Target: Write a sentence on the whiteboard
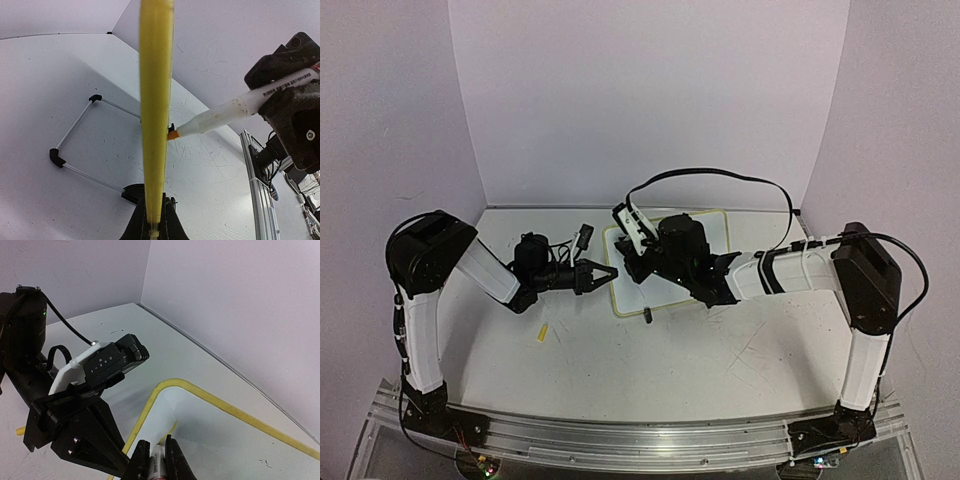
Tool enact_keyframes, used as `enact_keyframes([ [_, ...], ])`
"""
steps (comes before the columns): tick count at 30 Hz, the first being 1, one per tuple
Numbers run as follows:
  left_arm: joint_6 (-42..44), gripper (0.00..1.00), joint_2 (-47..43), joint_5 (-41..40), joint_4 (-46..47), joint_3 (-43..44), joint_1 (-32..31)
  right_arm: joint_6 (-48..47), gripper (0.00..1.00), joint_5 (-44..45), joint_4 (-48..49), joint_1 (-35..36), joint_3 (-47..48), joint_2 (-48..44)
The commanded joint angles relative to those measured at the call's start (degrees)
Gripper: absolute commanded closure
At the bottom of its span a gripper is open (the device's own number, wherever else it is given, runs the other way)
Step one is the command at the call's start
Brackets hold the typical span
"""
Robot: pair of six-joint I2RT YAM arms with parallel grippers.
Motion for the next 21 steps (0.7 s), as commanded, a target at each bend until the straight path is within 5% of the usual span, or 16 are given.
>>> enact_keyframes([
  [1,2.2,1.00,-1.4,-1.9,-4.0,0.0,0.3,1.2,1.00,-0.5,0.3,0.4,-0.6,0.2],
  [21,2.1,1.00,-1.4,-1.7,-4.1,0.2,0.3,0.4,1.00,3.6,0.7,0.8,2.9,1.1],
])
